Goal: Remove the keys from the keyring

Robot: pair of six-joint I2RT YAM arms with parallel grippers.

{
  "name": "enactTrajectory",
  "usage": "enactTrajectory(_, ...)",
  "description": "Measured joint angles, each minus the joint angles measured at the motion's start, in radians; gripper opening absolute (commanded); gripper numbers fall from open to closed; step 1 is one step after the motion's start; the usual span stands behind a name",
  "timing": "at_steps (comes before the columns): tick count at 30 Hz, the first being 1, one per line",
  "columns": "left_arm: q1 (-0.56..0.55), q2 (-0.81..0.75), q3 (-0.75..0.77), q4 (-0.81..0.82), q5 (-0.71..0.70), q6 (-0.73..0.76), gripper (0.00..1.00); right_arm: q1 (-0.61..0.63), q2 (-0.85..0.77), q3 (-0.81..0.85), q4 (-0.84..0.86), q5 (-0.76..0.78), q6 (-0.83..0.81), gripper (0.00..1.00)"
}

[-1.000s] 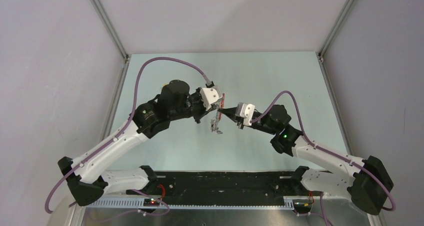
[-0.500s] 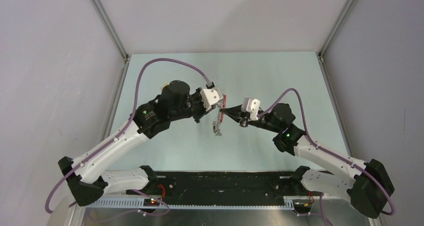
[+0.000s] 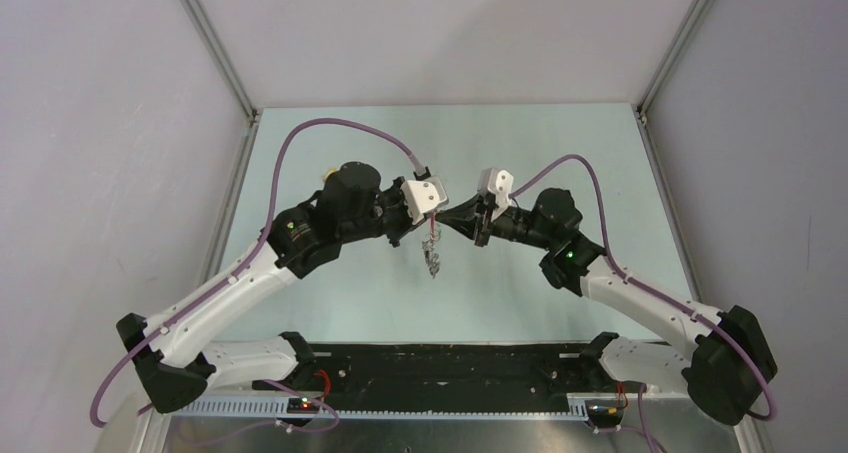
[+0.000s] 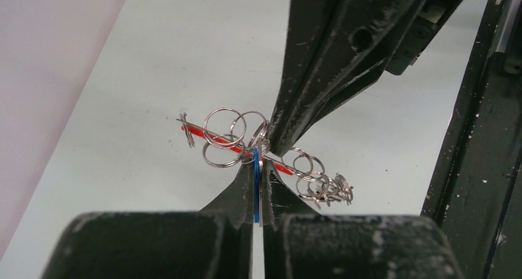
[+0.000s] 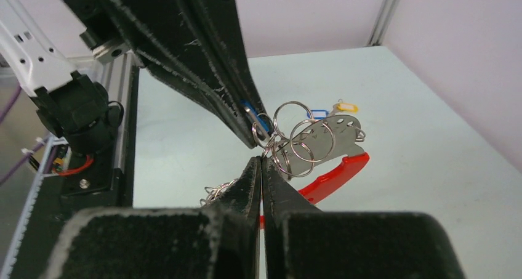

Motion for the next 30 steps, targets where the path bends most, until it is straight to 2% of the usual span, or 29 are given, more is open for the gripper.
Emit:
enactTrajectory(13, -0.013, 0.000, -0.008, 0.005, -0.017, 0.022, 0.00, -0.066, 0.039, 0.052, -0.011, -0.042, 0.271, 0.00)
enactTrajectory(25, -0.037, -0.001, -0.040, 0.007, -0.013, 0.076, 0.00, -0.086, 0.080, 0.071, -0.006, -0.102, 0.430, 0.00)
enactTrajectory(27, -0.042, -0.002, -0.045, 0.007, -0.019, 0.084, 0.00, -0.089, 0.088, 0.073, -0.006, -0.113, 0.444, 0.07)
enactTrajectory(28, -0.043, -0.003, -0.047, 0.006, -0.022, 0.087, 0.00, -0.090, 0.090, 0.073, -0.007, -0.116, 0.448, 0.15)
enactTrajectory(30, -0.047, -0.003, -0.048, 0.005, -0.025, 0.091, 0.00, -0.093, 0.092, 0.074, -0.008, -0.124, 0.451, 0.25)
